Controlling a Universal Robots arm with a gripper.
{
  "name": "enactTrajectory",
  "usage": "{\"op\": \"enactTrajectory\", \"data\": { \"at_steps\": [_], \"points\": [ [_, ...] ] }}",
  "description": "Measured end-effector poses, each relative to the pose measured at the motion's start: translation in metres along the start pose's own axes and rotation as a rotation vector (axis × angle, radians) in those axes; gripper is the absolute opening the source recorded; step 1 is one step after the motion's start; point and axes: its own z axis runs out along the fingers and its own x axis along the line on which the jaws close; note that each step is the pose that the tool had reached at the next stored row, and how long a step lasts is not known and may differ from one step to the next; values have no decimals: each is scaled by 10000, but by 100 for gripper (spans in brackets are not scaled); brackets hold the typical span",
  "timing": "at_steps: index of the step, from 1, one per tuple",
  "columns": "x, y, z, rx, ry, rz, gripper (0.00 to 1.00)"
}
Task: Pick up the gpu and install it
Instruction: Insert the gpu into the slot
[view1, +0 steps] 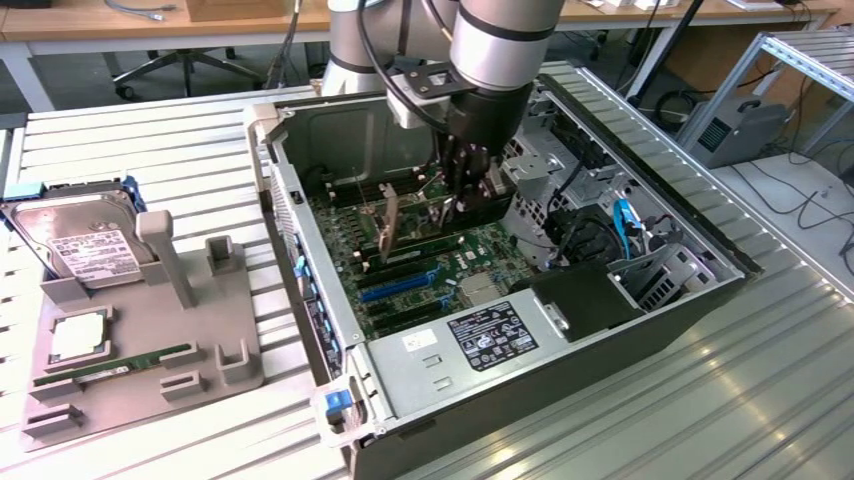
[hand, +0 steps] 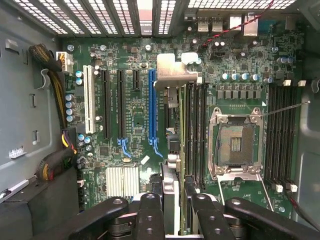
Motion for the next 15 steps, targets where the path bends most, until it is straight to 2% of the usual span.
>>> {"op": "enactTrajectory", "data": {
  "at_steps": [15],
  "points": [
    [10,24,-1,6,1,-1,27]
  ]
}}
